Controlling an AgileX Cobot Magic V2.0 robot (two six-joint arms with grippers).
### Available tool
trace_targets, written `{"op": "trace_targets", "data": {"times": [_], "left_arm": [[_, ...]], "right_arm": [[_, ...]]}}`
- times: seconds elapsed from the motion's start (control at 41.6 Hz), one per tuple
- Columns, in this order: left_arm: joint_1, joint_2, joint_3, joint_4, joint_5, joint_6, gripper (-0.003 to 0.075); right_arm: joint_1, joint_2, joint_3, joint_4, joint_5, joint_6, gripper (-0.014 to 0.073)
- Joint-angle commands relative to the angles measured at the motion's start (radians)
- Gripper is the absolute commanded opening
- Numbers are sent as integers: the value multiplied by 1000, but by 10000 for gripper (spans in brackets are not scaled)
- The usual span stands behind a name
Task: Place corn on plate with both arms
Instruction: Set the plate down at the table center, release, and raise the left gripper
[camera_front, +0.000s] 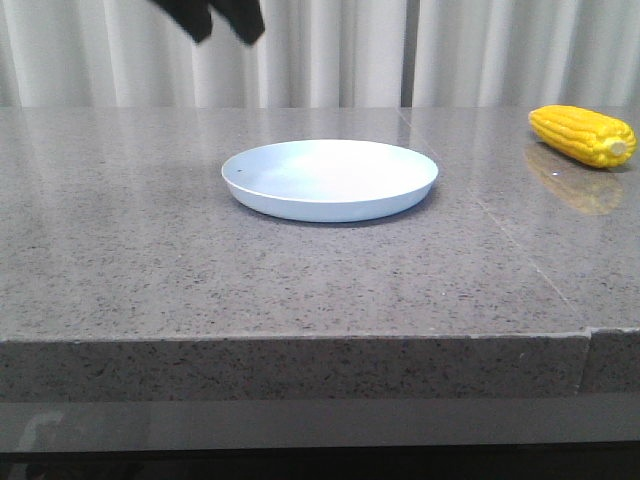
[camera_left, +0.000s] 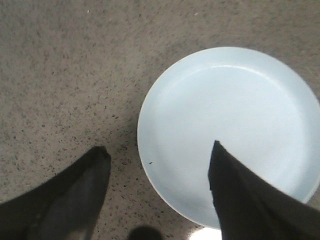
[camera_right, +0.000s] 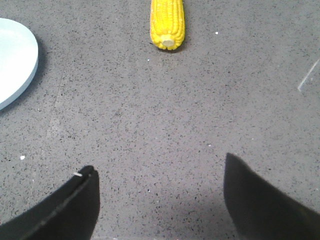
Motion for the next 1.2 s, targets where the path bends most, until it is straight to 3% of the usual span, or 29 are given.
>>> {"op": "trace_targets", "data": {"times": [0.0, 0.24, 0.769, 1.177], "left_arm": [[-60, -130, -8, 48, -23, -14, 425], [-157, -324, 181, 212, -63, -126, 421], [-156, -811, 729, 219, -207, -278, 421], [-156, -1051, 897, 226, -209, -321, 421]], "right_arm": [[-7, 6, -33, -4, -65, -7, 549], [-7, 6, -33, -4, -65, -7, 549], [-7, 6, -33, -4, -67, -7, 550], [-7, 6, -33, 1, -69, -7, 550]]}}
